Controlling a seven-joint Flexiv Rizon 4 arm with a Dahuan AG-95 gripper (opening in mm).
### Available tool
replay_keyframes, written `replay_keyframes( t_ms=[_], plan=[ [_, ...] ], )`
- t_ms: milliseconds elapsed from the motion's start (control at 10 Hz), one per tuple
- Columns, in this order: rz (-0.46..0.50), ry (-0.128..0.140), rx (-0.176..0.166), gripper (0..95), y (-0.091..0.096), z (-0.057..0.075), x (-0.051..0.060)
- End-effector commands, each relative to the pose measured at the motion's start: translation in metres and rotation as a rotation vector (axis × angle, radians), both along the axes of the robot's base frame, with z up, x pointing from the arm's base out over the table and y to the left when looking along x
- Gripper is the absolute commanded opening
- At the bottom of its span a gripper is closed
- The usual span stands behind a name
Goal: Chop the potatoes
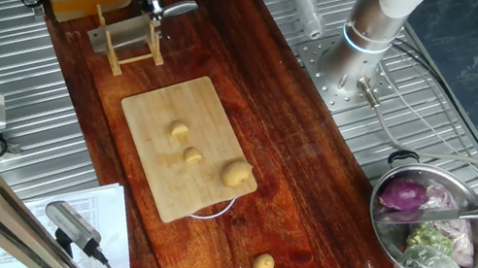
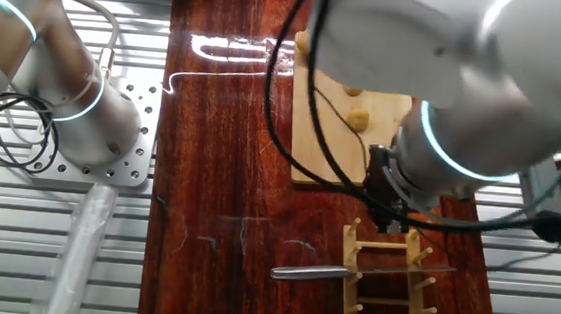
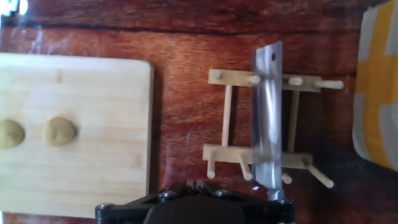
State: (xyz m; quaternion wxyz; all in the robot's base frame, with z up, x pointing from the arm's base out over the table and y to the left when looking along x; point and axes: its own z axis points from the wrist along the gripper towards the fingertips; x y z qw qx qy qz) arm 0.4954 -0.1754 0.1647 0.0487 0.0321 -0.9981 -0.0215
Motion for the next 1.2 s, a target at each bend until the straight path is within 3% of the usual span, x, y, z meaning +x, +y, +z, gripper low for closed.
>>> replay_keyframes(
  t_ms=[100,300,400,600,700,1000,1200],
  plan=[
    [0.074,-0.021,0.013,0.0,-0.043,-0.008,0.001],
    [0.068,-0.015,0.019,0.0,-0.043,-0.008,0.001],
    [0.064,-0.013,0.023,19.0,-0.043,-0.008,0.001],
    [0.035,-0.017,0.005,19.0,-0.039,-0.012,0.004],
    [0.049,-0.019,0.001,38.0,-0.047,-0.02,0.007],
    [0.098,-0.019,0.015,38.0,-0.072,-0.029,0.02],
    [0.106,-0.022,0.037,38.0,-0.072,-0.029,0.02]
  ],
)
